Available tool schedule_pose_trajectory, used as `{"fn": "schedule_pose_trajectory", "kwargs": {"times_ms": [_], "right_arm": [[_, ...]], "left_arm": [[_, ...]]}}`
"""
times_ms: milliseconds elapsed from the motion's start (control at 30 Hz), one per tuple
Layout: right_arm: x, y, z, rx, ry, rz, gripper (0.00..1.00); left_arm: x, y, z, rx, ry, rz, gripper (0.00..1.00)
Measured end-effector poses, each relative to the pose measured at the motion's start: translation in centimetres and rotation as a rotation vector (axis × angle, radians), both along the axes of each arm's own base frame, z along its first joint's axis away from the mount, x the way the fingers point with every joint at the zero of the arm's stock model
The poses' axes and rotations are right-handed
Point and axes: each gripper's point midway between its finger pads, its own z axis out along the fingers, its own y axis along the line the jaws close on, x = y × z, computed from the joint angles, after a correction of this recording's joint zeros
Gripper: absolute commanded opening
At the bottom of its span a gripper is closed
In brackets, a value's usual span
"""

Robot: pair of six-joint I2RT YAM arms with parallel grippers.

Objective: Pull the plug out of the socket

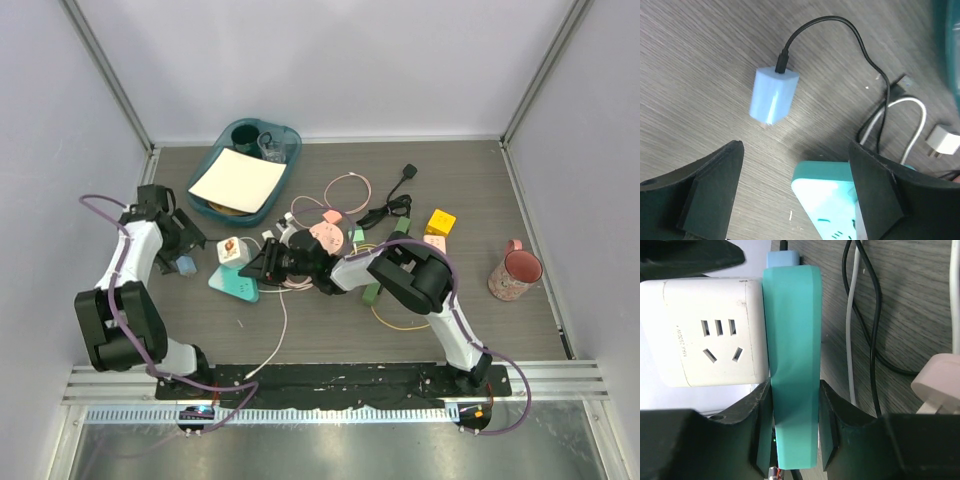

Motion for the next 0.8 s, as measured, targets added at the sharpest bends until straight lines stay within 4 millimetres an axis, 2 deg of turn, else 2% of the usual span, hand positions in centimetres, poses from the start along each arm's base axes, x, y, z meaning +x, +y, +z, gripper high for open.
{"fn": "schedule_pose_trajectory", "kwargs": {"times_ms": [100, 233, 367, 467, 600, 800], "right_arm": [[0.0, -0.2, 0.0, -0.006, -0.002, 0.000, 0.01], [0.0, -0.3, 0.1, -0.014, 0.001, 0.000, 0.01], [-0.1, -0.3, 0.1, -0.016, 0.002, 0.000, 0.01], [-0.1, -0.3, 0.1, -0.018, 0.003, 0.000, 0.01], [-0.1, -0.3, 0.1, -0.018, 0.004, 0.001, 0.01], [-0.2, -0.2, 0.1, -0.019, 0.005, 0.004, 0.01]], "left_arm": [[0.5, 0.3, 2.2, 0.017, -0.049, 0.012, 0.91], [0.1, 0.1, 4.8, 0.028, -0.108, 0.010, 0.91], [-0.6, -1.0, 6.3, 0.018, -0.145, -0.036, 0.90], [-1.0, -2.8, 7.1, -0.008, -0.190, -0.110, 0.91], [-1.5, -6.3, 8.2, -0.062, -0.253, -0.250, 0.91], [-1.3, -9.8, 7.7, -0.128, -0.270, -0.383, 0.91]]}}
